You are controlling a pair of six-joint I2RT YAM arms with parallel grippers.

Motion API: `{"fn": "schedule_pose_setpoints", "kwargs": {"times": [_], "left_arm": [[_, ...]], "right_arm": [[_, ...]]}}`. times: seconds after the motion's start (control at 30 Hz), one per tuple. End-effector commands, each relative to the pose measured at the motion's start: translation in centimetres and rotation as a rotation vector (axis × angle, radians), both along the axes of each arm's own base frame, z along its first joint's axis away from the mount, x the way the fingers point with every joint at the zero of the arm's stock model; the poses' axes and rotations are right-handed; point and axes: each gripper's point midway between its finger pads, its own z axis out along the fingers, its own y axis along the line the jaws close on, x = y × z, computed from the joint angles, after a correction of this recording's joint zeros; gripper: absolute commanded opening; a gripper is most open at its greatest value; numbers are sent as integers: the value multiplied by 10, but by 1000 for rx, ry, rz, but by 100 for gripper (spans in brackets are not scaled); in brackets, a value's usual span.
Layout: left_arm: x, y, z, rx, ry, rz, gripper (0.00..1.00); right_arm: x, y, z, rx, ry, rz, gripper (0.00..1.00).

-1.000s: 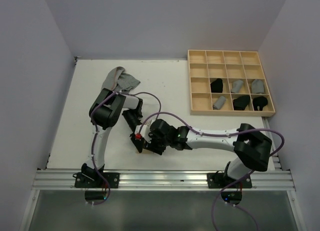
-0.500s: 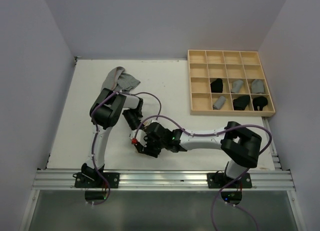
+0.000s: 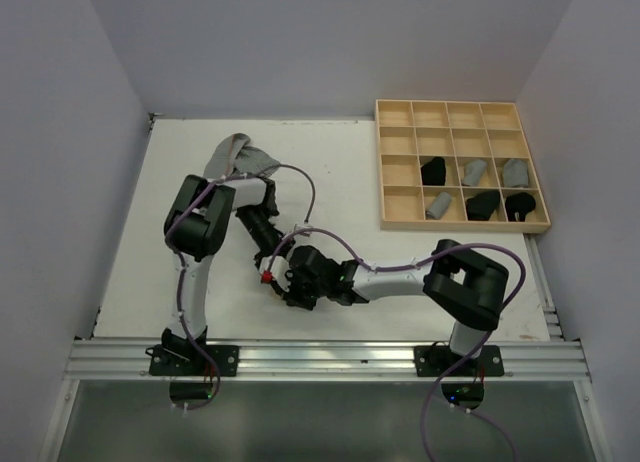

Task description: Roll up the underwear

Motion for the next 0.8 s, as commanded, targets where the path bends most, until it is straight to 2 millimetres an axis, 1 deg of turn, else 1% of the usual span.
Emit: {"fn": "schedule_pose_setpoints", "kwargs": {"times": [0.0, 0.03, 0.07, 0.1, 0.13, 0.17, 0.2, 0.23, 0.27, 0.3, 0.33, 0.37, 0.4, 0.43, 0.47, 0.5, 0.53, 0.57, 0.6, 0.63, 0.67, 0.7, 0.73, 0.77], "left_arm": [[92, 3, 9, -169, -454, 35, 48], [107, 5, 26, -191, -523, 59, 49], [120, 16, 36, -204, -563, 109, 49], [127, 22, 44, -210, -594, 137, 49], [136, 29, 59, -225, -650, 164, 49], [147, 46, 67, -236, -686, 228, 50], [152, 55, 75, -246, -715, 263, 50], [153, 65, 87, -258, -761, 292, 50], [161, 85, 95, -270, -812, 361, 51], [162, 95, 101, -272, -855, 385, 51], [152, 101, 111, -269, -909, 396, 51], [156, 114, 111, -245, -990, 395, 52], [152, 118, 113, -229, -1041, 381, 52], [134, 117, 116, -221, -1095, 362, 52], [138, 119, 118, -219, -1188, 336, 52], [133, 119, 118, -217, -1233, 326, 52], [116, 116, 115, -214, -1273, 311, 53], [116, 115, 113, -209, -1341, 263, 54], [111, 112, 109, -206, -1365, 239, 54], [95, 107, 99, -206, -1384, 215, 54], [93, 101, 94, -209, -1431, 154, 54], [86, 96, 88, -214, -1447, 123, 54], [71, 93, 75, -215, -1454, 97, 54], [64, 81, 69, -246, -1479, 28, 56]], "right_arm": [[-26, -15, -24, -48, 176, -30, 0], [-27, -17, -27, -55, 212, -60, 0], [-29, -16, -32, -64, 247, -79, 0], [-30, -16, -33, -57, 293, -83, 0], [-31, -14, -33, -50, 331, -108, 0], [-30, -14, -35, -43, 362, -120, 0], [-28, -14, -34, -24, 415, -129, 0], [-25, -11, -31, 10, 457, -151, 0], [-23, -12, -33, 19, 491, -165, 0], [-11, -15, -32, 42, 521, -202, 0], [-12, -11, -26, 86, 577, -196, 0], [-9, -12, -27, 96, 604, -206, 0], [-3, -13, -30, 106, 634, -223, 0], [-5, -12, -29, 111, 678, -212, 0], [-2, -7, -26, 120, 698, -206, 0], [0, -9, -35, 106, 731, -221, 0], [2, -7, -36, 108, 759, -232, 0], [2, -4, -34, 118, 787, -221, 0], [6, -3, -36, 121, 807, -231, 0], [5, -4, -45, 105, 851, -251, 0], [10, -1, -44, 113, 880, -250, 0], [12, -1, -47, 107, 899, -263, 0], [10, -4, -56, 80, 933, -285, 0], [14, 0, -55, 87, 942, -288, 0]]}}
